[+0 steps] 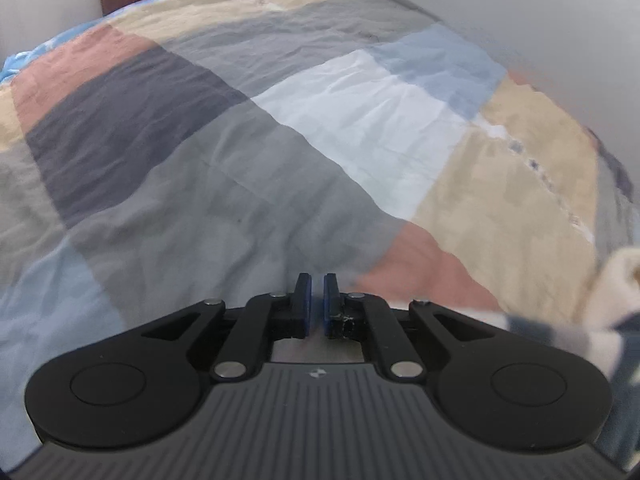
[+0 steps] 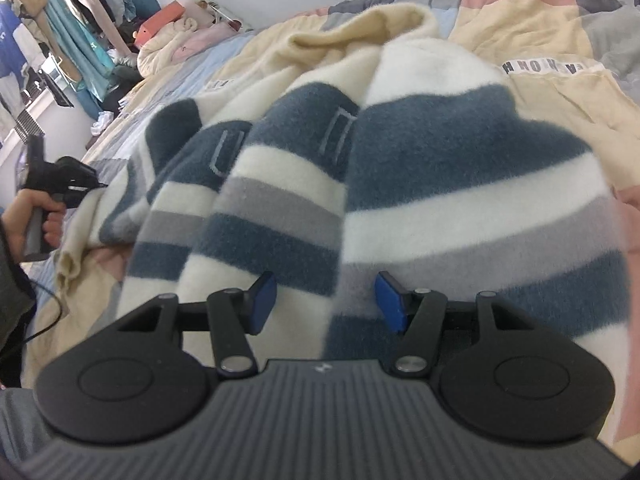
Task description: Fold large clothes
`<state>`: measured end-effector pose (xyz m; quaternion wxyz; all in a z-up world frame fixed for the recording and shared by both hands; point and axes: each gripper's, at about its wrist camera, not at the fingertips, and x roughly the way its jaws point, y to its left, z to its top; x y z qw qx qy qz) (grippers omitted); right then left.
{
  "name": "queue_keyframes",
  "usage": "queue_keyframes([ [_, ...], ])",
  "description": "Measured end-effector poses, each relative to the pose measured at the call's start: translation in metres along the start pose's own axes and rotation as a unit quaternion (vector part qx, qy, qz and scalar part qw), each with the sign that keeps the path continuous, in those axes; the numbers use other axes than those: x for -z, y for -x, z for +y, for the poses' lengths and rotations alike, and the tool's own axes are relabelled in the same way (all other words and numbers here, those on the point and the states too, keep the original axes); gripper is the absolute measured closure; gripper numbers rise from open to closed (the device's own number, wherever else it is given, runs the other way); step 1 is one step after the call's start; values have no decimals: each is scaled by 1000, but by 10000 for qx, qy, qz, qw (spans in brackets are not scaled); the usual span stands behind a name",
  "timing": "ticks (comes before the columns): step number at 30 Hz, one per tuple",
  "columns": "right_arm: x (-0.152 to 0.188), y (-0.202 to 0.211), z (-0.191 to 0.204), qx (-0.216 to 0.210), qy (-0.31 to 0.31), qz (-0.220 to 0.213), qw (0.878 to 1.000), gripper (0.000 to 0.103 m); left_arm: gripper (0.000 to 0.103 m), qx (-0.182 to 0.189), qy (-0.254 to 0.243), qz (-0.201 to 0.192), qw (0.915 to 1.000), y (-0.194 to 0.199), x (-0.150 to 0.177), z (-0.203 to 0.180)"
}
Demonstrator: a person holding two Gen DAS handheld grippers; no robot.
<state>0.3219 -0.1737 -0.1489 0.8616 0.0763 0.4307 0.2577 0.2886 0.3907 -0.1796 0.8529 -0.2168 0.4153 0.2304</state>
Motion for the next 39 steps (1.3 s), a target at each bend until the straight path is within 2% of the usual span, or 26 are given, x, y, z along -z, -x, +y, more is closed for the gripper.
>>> queue_keyframes([
  [3, 2, 3, 0, -14, -4, -17, 10000, 45, 96, -47, -250, -95, 9996, 34, 13, -5],
  [5, 4, 6, 1, -32, -18, -38, 10000, 45, 91, -116, -276, -74, 9995, 57, 19, -7],
  [7, 5, 10, 0, -91, -54, -29, 9999, 45, 78, 45, -203, -177, 9996, 81, 30, -8],
  [11, 11, 21, -5, -190, -231, -37, 9995, 45, 63, 304, -307, -120, 9990, 115, 66, -21],
  [12, 15, 25, -6, -188, -246, -46, 9995, 45, 54, 352, -333, -100, 9988, 122, 76, -27],
  [13, 19, 29, -6, -190, -264, -47, 9995, 45, 49, 401, -371, -87, 9985, 128, 86, -32],
  [18, 34, 43, -2, -240, -256, -64, 9994, 45, 47, 694, -704, -7, 9951, 142, 127, -66],
  [20, 37, 45, 0, -185, -170, -67, 9997, 45, 43, 571, -1071, 44, 9926, 143, 142, -84],
  [22, 38, 44, 2, -140, -101, -70, 9998, 45, 39, 224, -1606, 188, 9866, 136, 154, -101],
  [24, 37, 43, 1, -108, -108, -68, 9999, 46, 39, -201, -2115, 210, 9769, 127, 167, -113],
  [26, 37, 42, 0, -95, -123, -74, 9999, 46, 41, -489, -2286, 228, 9720, 119, 173, -114],
  [28, 37, 42, -1, -93, -129, -79, 9998, 46, 59, -605, -2370, 245, 9693, 115, 172, -107],
  [29, 37, 42, -1, -91, -130, -80, 9998, 46, 61, -550, -2345, 252, 9702, 115, 170, -103],
  [30, 37, 41, -1, -93, -130, -80, 9998, 46, 70, -459, -2255, 256, 9728, 117, 166, -97],
  [31, 36, 40, -1, -97, -127, -80, 9998, 46, 85, -400, -2169, 250, 9750, 117, 158, -90],
  [32, 36, 40, -1, -96, -123, -81, 9998, 46, 91, -365, -2089, 225, 9770, 122, 152, -84],
  [35, 34, 39, -1, -95, -135, -84, 9998, 46, 94, -284, -1821, -99, 9828, 144, 120, -61],
  [39, 27, 34, 0, -73, -26, -82, 9999, 46, 95, -343, -984, -504, 9933, 171, 55, -7],
])
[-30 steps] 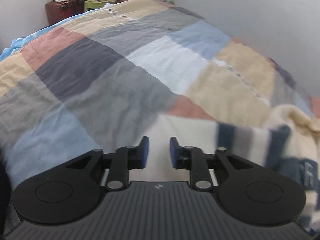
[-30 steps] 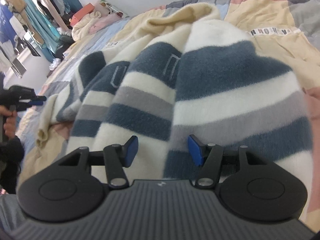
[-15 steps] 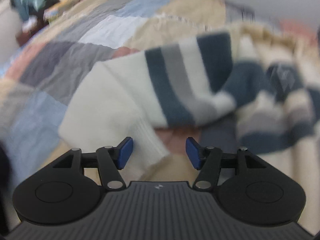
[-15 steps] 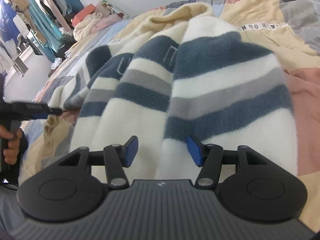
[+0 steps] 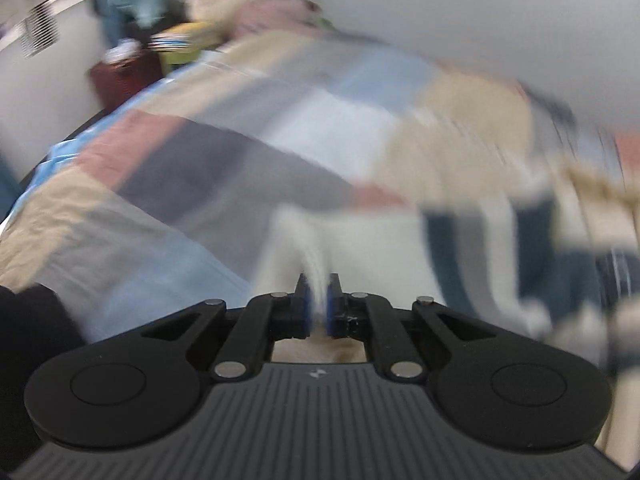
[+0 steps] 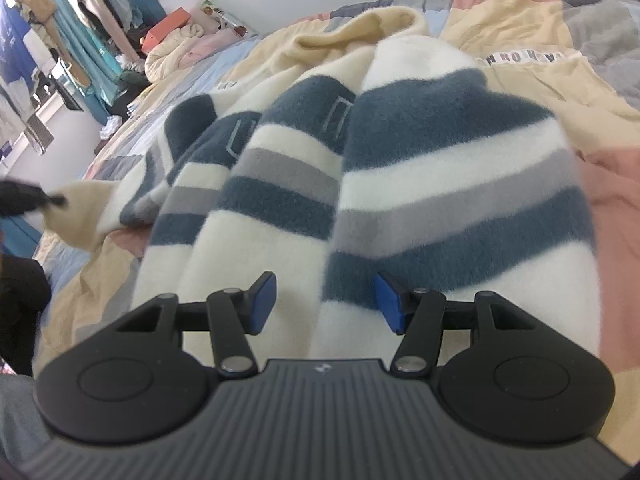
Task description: Fold large clothes
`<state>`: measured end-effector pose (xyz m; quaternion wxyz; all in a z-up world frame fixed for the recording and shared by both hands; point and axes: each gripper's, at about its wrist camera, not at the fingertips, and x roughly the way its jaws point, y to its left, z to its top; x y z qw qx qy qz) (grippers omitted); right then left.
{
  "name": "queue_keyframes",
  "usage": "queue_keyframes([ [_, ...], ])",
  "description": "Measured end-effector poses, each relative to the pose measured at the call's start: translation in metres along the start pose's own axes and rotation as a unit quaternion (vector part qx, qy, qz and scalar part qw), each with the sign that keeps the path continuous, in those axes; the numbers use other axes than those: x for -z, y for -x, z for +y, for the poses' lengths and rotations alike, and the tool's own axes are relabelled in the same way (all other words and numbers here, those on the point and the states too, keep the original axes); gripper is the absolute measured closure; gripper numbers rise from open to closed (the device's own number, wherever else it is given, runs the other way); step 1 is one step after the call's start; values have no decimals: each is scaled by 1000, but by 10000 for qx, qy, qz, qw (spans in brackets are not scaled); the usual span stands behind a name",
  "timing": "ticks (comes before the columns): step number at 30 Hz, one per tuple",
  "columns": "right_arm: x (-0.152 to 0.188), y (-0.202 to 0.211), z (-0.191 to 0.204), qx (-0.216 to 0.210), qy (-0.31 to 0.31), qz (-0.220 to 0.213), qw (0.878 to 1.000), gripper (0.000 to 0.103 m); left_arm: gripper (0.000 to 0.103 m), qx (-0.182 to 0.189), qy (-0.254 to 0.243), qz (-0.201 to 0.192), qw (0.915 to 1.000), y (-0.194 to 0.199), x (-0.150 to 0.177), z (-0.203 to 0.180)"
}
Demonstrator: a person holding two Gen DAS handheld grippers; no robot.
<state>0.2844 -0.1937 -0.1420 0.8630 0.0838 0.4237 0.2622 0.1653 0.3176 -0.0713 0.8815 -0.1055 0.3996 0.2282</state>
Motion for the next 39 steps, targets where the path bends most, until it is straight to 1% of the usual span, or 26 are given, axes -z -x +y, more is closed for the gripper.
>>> queue_keyframes([
  [4, -13, -6, -5, 24, -56, -73, 10000, 46, 96, -218, 575, -122, 9980, 2, -42, 57],
  [5, -16, -9, -7, -18, -94, -87, 9999, 46, 96, -328, 667, -194, 9970, 2, -51, 70],
  [7, -18, -14, -9, -33, -82, -79, 9999, 46, 96, -533, 689, -275, 9958, -2, -69, 89],
  [9, -18, -16, -12, -47, -46, -93, 9999, 47, 96, -768, 622, -322, 9946, -8, -83, 102],
  [11, -18, -17, -14, -71, -138, -89, 9998, 47, 96, -947, 581, -405, 9930, -10, -96, 110],
  [13, -20, -17, -12, -55, -159, -101, 9998, 47, 96, -1099, 631, -647, 9898, -7, -112, 117],
  [15, -20, -16, -10, -13, -73, -124, 9999, 47, 96, -1079, 707, -877, 9878, -6, -129, 125],
  [16, -20, -16, -10, 23, -32, -117, 9999, 47, 96, -1062, 741, -904, 9875, -9, -135, 128],
  [18, -18, -16, -9, 53, 19, -127, 9999, 47, 96, -1218, 725, -934, 9855, -22, -142, 129],
  [20, -16, -15, -7, 93, 93, -123, 9998, 47, 96, -1316, 696, -866, 9851, -45, -142, 132],
  [22, -16, -16, -7, 138, 140, -115, 9997, 47, 96, -1422, 723, -622, 9852, -78, -135, 135],
  [25, -16, -15, -5, 203, 175, -96, 9996, 47, 96, -1437, 938, -290, 9847, -128, -114, 144],
  [26, -15, -13, -5, 222, 163, -102, 9996, 47, 96, -1345, 901, -126, 9867, -145, -106, 146],
  [27, -13, -10, -6, 230, 106, -111, 9996, 47, 96, -1330, 819, 10, 9877, -158, -98, 147],
  [28, -10, -9, -5, 235, 51, -105, 9997, 47, 96, -1399, 754, 108, 9872, -169, -91, 148],
  [29, -9, -7, -5, 252, 13, -88, 9996, 47, 96, -1382, 749, 169, 9874, -179, -85, 149],
  [32, -8, -7, 1, 337, 153, -75, 9993, 47, 96, -1267, 832, 237, 9882, -193, -76, 156],
  [36, -11, -15, 3, 361, 186, -74, 9991, 47, 95, -1175, 942, 175, 9884, -184, -74, 157],
  [38, -11, -14, 4, 346, 202, -94, 9992, 46, 85, -1183, 883, 212, 9888, -173, -72, 150],
  [39, -11, -14, 4, 344, 201, -106, 9991, 46, 67, -1168, 867, 248, 9891, -166, -72, 147],
])
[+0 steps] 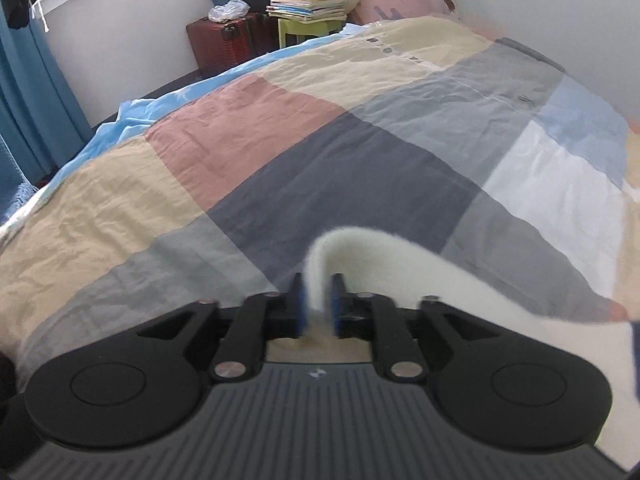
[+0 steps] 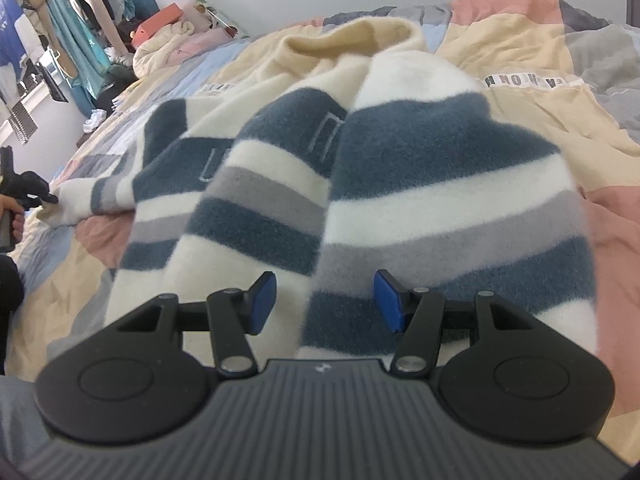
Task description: Fold large clothes
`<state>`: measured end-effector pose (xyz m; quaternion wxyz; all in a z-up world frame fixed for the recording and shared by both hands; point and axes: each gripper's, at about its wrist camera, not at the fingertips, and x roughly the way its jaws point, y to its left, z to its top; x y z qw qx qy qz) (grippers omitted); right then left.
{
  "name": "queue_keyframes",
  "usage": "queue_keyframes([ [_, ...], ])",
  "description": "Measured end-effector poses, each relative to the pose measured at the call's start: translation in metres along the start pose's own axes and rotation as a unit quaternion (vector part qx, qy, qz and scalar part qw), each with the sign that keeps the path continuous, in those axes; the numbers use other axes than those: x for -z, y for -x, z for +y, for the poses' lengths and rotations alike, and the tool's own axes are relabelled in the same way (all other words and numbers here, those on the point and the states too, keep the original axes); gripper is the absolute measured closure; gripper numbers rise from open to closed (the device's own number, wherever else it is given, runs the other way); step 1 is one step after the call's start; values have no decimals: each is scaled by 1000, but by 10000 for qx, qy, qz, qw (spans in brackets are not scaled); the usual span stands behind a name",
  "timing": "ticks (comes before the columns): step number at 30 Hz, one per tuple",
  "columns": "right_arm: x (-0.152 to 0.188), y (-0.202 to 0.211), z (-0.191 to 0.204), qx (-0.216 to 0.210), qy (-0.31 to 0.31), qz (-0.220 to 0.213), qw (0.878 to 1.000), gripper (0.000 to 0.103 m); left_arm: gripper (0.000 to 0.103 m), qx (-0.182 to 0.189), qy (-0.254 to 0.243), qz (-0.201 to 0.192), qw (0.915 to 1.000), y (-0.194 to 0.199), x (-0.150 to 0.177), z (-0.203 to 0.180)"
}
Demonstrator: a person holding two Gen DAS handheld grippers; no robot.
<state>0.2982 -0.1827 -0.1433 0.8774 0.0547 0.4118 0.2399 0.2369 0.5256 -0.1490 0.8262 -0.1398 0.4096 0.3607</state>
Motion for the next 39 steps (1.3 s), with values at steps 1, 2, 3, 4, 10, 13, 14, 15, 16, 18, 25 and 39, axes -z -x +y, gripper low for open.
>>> queue_keyframes([
  [1, 1, 1, 0, 2, -7, -15, 10000, 47, 45, 25, -2, 13, 10000, 12, 4, -3],
  [2, 2, 3, 0, 8, -15, -38, 10000, 47, 41, 35, -45, -29, 10000, 25, 7, -5],
  [3, 3, 5, 0, 22, -13, -68, 10000, 47, 41, 38, -151, -157, 9998, 38, 9, -9],
  [4, 3, 7, 1, 39, -3, -97, 9999, 47, 41, 60, -286, -265, 9992, 52, 12, -15],
  [10, 9, 30, 5, 72, 81, -351, 9993, 47, 39, 517, -773, -519, 9943, 136, 36, -61],
  [13, 14, 37, 7, 10, 129, -355, 9993, 47, 37, 894, -1186, -515, 9876, 175, 66, -103],
  [14, 16, 37, 8, -35, 134, -338, 9993, 47, 37, 1067, -1237, -480, 9854, 190, 79, -120],
  [15, 17, 37, 8, -82, 155, -311, 9994, 47, 37, 1262, -1247, -469, 9830, 201, 91, -132],
  [16, 19, 37, 10, -86, 182, -283, 9994, 47, 37, 1536, -1300, -438, 9786, 215, 104, -147],
  [18, 21, 40, 11, -40, 195, -263, 9995, 47, 37, 1956, -1476, -402, 9687, 239, 128, -175],
  [25, 32, 66, 15, -109, 186, -458, 9987, 46, 37, 3007, -2268, -317, 9258, 305, 224, -263],
  [39, 57, 63, 25, 130, 83, -194, 9997, 46, 37, 3780, -2222, -163, 8986, 274, 313, -299],
])
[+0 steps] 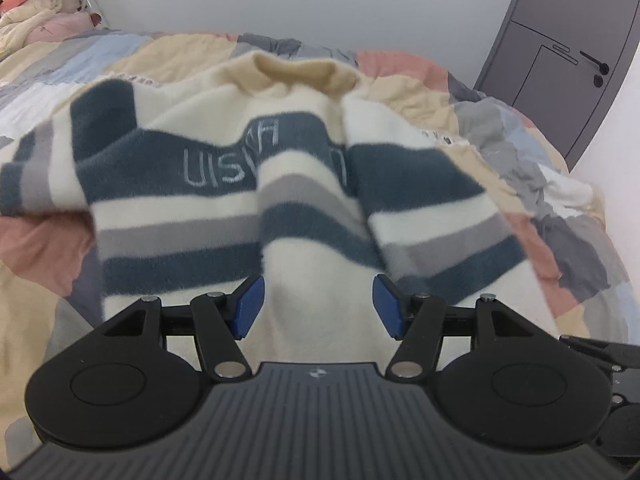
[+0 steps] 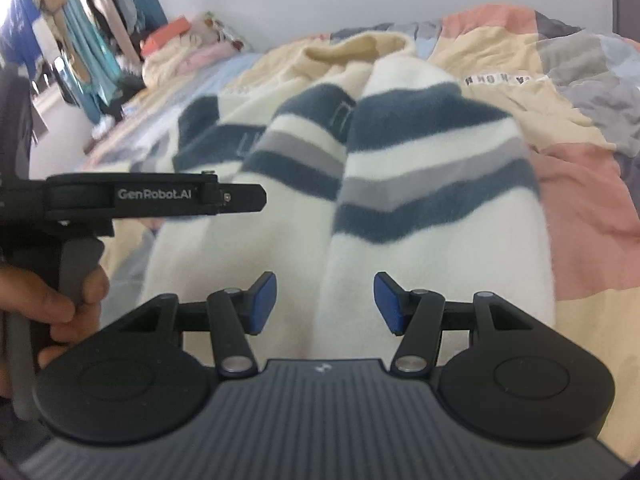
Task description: Fold large clothes
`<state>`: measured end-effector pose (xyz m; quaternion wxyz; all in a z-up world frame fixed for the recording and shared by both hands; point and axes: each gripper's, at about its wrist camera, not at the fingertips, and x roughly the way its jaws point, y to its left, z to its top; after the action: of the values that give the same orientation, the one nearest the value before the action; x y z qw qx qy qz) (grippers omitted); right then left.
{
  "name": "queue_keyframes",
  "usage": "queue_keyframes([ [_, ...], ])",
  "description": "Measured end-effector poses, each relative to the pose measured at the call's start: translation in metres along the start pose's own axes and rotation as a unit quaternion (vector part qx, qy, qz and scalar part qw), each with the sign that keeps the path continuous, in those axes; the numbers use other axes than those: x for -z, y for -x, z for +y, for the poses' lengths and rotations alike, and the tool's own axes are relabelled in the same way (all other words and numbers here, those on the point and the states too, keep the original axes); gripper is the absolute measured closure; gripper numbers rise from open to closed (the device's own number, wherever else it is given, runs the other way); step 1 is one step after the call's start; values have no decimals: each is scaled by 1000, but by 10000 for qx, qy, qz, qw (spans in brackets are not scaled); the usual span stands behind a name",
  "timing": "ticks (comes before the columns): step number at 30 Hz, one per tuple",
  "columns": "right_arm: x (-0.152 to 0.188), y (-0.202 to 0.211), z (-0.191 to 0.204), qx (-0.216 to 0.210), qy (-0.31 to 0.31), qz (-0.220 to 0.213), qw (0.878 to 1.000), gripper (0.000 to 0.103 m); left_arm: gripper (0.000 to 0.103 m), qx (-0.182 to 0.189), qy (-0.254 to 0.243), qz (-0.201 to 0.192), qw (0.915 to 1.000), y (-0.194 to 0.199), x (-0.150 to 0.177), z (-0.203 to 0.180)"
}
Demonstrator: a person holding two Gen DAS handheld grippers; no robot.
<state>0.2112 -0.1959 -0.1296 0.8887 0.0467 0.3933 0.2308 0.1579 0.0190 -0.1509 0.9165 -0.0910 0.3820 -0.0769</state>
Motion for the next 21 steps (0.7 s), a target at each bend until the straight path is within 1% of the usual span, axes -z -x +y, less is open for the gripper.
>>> queue_keyframes([
  [4, 5, -16, 9, 134, 261, 205, 9994, 45, 37, -36, 10, -14, 10000, -8, 2, 15],
  [7, 7, -23, 13, 269, 384, 248, 9986, 46, 37, 76, 218, 24, 9997, -16, 2, 26],
  [9, 7, -24, 14, 343, 434, 224, 9982, 54, 37, 130, 379, 69, 9992, -21, 4, 32],
  [11, 6, -26, 13, 521, 429, 233, 9974, 72, 37, 183, 505, 95, 9985, -24, 6, 36],
  [13, 4, -28, 10, 604, 361, 246, 9972, 78, 37, 217, 566, 86, 9981, -25, 8, 38],
  [14, 3, -28, 9, 616, 359, 243, 9972, 85, 37, 229, 587, 79, 9980, -25, 8, 39],
  [16, 0, -26, 10, 721, 424, 186, 9963, 94, 37, 261, 638, 83, 9976, -23, 8, 39],
  [19, -7, -19, 6, 760, 389, 57, 9963, 95, 37, 325, 741, 93, 9967, -21, 9, 41],
  [21, -15, -9, -1, 844, 315, -113, 9959, 95, 37, 373, 840, 104, 9957, -20, 10, 44],
])
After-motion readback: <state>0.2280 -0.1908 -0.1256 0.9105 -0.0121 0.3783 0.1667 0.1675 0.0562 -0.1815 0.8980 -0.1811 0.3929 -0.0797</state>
